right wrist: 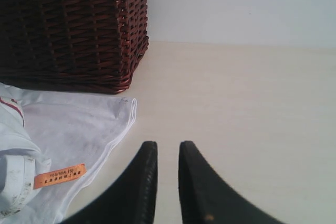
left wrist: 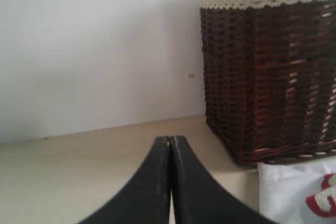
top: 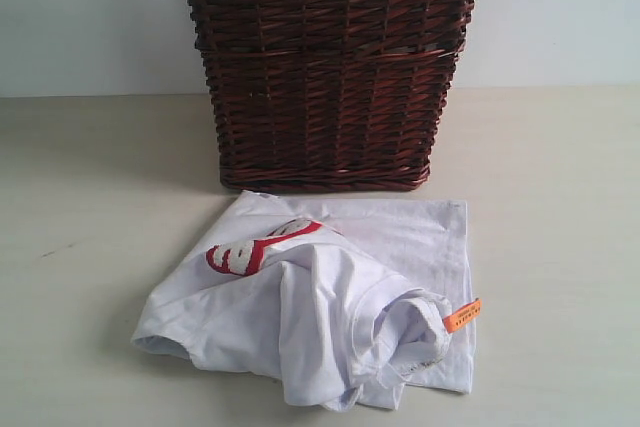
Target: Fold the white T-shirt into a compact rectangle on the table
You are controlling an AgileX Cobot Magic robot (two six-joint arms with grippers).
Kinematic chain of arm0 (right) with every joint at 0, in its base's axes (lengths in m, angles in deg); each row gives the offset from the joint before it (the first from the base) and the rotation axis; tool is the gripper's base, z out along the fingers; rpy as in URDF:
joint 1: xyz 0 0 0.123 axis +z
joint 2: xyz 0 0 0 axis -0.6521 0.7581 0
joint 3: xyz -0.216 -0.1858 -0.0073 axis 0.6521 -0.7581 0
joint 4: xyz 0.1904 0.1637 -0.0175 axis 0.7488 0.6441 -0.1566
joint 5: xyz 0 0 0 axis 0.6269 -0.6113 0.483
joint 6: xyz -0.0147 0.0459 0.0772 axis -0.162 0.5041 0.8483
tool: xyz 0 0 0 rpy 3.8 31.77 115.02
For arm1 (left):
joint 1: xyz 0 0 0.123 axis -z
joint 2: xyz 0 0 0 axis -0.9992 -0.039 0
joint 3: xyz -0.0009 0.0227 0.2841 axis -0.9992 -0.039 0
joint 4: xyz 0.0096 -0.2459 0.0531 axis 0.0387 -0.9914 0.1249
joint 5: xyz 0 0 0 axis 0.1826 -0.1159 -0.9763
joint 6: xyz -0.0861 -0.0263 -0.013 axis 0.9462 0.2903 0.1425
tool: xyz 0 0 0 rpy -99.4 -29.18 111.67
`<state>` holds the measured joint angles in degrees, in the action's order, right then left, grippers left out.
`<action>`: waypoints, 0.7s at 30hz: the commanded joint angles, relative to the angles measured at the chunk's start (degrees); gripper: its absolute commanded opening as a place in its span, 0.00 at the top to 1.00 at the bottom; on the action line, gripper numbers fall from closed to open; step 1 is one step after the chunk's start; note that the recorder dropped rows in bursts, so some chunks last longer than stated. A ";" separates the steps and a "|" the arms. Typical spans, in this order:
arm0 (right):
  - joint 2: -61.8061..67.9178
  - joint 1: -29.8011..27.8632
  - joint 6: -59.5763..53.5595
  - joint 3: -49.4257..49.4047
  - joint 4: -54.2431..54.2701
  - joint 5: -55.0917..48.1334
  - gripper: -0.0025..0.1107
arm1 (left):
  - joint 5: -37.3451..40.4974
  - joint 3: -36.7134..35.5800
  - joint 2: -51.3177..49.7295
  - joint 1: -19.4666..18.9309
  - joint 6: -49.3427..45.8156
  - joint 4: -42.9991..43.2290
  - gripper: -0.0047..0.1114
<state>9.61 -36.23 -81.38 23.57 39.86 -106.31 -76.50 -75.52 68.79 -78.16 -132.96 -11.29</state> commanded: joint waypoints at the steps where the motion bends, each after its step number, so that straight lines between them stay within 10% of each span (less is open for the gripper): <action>1: -0.35 -0.14 -0.33 -0.30 -0.04 0.63 0.84 | 0.37 -3.85 0.43 0.95 -0.27 0.28 0.96; 15: -0.35 -0.14 -0.33 -0.30 -0.04 0.63 0.84 | 3.35 -4.30 0.48 2.87 1.16 -1.97 0.96; 18: -0.35 -0.14 -0.33 -0.30 -0.04 0.63 0.84 | 2.60 -4.30 0.38 3.12 22.15 6.30 0.96; 21: -0.35 -0.14 -0.33 -0.30 -0.04 0.63 0.84 | 0.00 -4.30 0.38 2.98 65.15 37.86 0.96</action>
<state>9.61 -36.23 -81.38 23.57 39.86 -106.31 -75.07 -79.81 69.04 -75.41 -103.04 3.49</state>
